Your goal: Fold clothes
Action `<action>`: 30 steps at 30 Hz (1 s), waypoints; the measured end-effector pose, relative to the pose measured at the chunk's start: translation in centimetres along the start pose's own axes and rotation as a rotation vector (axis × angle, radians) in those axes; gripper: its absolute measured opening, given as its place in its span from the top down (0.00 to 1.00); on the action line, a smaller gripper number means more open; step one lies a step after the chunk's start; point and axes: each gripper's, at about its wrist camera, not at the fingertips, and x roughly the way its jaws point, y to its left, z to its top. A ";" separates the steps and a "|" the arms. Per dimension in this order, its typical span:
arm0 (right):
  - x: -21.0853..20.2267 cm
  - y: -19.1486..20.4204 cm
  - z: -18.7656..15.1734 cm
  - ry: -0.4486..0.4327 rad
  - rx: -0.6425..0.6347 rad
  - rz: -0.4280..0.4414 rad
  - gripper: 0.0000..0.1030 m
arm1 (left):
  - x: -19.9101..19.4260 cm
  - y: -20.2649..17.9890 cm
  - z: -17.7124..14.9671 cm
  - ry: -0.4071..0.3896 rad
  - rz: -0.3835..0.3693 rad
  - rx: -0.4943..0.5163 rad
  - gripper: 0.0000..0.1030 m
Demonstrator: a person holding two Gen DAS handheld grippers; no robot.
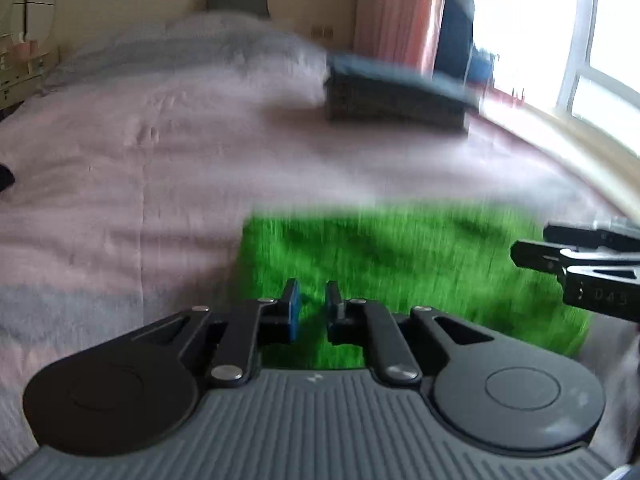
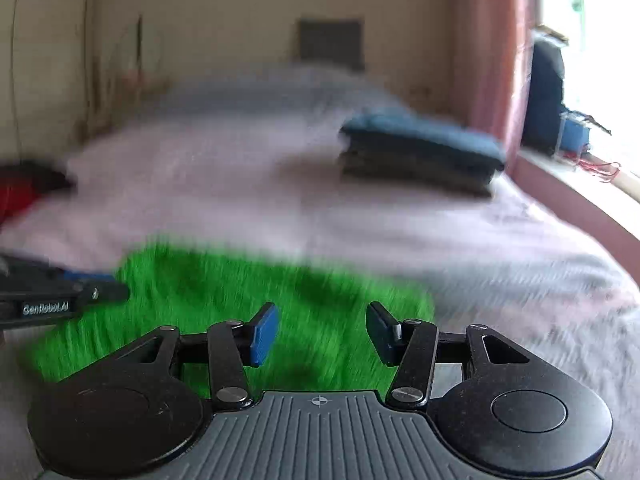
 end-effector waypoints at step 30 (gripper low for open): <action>-9.3 -0.3 -3.4 -0.075 0.149 -0.011 0.49 | -9.1 -1.7 -4.0 -0.089 0.118 -0.056 0.83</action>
